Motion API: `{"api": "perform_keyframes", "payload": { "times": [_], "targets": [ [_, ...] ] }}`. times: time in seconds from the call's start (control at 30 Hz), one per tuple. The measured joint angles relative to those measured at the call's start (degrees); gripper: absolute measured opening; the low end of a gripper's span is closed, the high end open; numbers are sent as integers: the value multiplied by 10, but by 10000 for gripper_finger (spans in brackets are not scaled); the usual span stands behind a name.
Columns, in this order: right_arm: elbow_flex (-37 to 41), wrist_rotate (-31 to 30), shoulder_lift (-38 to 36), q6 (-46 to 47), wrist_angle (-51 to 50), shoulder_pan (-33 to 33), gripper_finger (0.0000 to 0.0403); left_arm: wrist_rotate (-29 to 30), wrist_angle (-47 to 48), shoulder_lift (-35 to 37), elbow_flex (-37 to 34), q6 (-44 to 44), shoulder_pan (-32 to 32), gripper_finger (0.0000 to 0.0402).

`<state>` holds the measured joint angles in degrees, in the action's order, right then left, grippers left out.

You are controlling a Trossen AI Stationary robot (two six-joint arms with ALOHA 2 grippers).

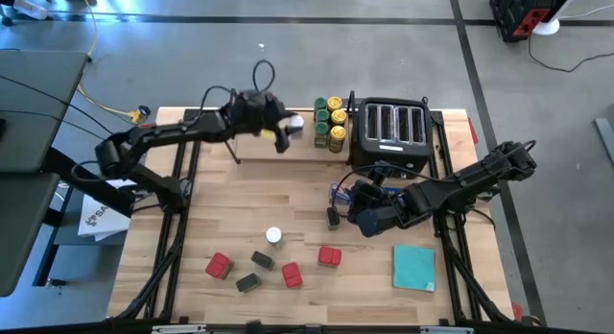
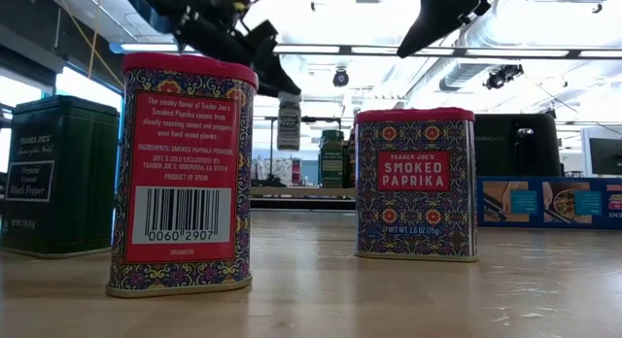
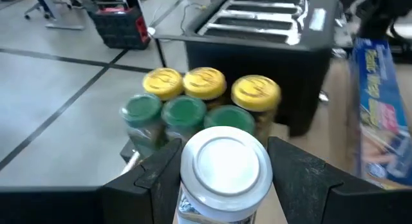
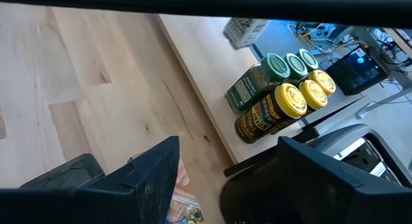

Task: Shelf spices
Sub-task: Put the top white seasoning bottle on the shelf

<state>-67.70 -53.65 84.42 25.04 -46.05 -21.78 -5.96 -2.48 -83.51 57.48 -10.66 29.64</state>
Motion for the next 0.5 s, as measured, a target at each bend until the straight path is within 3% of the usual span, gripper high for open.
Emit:
{"api": "perform_keyframes", "payload": {
  "times": [0.17, 0.5],
  "targets": [
    [0, -5, 0, 4, 0, 4, 257, -67, -19, -78, 47, -11, 54, 197],
    [0, -6, 0, 33, 0, 4, 257, -70, -21, -198, 125, -46, 87, 200]
  ]
}}
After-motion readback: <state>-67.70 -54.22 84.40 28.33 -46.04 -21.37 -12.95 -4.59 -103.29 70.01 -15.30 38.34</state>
